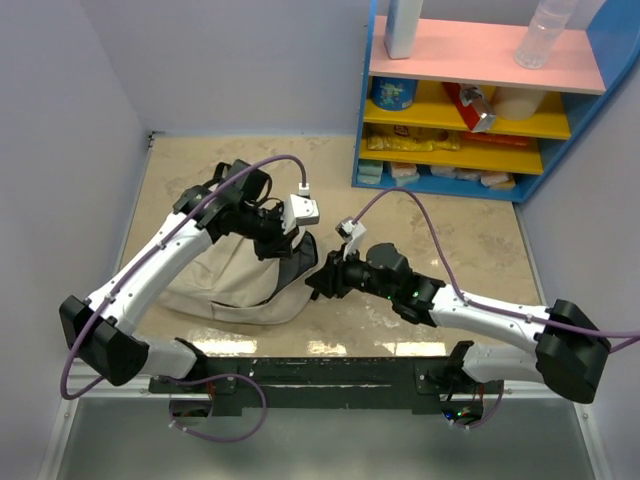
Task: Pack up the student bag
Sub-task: Zip the student bag at the center of the board.
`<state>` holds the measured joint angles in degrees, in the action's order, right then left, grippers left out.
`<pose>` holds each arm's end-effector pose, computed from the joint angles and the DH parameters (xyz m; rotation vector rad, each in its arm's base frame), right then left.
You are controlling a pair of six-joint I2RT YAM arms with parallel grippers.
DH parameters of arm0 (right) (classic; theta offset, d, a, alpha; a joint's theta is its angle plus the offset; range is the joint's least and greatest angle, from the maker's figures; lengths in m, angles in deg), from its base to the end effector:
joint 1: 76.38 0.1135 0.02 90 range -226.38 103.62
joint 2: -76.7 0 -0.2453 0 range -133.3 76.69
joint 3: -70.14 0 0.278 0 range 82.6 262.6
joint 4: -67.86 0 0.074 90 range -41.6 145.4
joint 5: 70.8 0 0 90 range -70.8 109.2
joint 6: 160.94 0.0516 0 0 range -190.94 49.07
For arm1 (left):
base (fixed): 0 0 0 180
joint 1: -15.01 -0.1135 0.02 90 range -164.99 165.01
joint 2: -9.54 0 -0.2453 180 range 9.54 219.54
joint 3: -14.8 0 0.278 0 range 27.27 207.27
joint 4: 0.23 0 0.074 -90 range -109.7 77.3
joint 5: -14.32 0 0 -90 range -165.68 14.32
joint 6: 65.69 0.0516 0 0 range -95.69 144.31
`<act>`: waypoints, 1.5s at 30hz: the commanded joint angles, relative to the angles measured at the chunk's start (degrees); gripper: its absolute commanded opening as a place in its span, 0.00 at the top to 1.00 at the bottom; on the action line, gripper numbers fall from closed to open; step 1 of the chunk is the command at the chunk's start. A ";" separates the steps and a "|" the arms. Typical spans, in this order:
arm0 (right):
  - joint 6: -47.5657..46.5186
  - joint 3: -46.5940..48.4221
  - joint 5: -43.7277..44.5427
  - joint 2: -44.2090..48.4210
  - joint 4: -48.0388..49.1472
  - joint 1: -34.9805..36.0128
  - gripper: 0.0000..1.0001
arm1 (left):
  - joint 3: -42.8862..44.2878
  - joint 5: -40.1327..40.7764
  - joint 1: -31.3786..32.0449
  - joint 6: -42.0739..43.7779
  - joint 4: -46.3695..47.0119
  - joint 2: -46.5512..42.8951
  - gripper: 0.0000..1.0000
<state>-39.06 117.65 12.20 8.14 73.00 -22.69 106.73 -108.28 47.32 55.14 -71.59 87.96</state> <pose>0.1786 0.2537 0.2076 -0.4708 1.9539 1.1195 0.2417 -0.1858 0.3193 1.4855 2.0159 -0.7389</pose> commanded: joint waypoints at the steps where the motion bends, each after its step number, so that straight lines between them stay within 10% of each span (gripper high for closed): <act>1: -6.12 0.45 3.57 0.19 2.88 1.42 0.64 | -0.01 0.26 -1.72 -0.78 3.00 -4.84 0.91; 19: 16.01 18.21 -15.58 -25.83 12.37 1.42 0.41 | -1.68 1.93 -3.22 5.38 -5.88 -13.81 0.98; 45: 11.81 29.20 -15.41 -32.44 -7.75 3.53 0.57 | -0.54 1.49 -3.22 3.80 -3.60 -12.05 0.98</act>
<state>-23.65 143.55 -4.33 -24.56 72.50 -19.87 104.61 -105.44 44.26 59.44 -76.09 76.28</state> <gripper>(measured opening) 0.443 0.090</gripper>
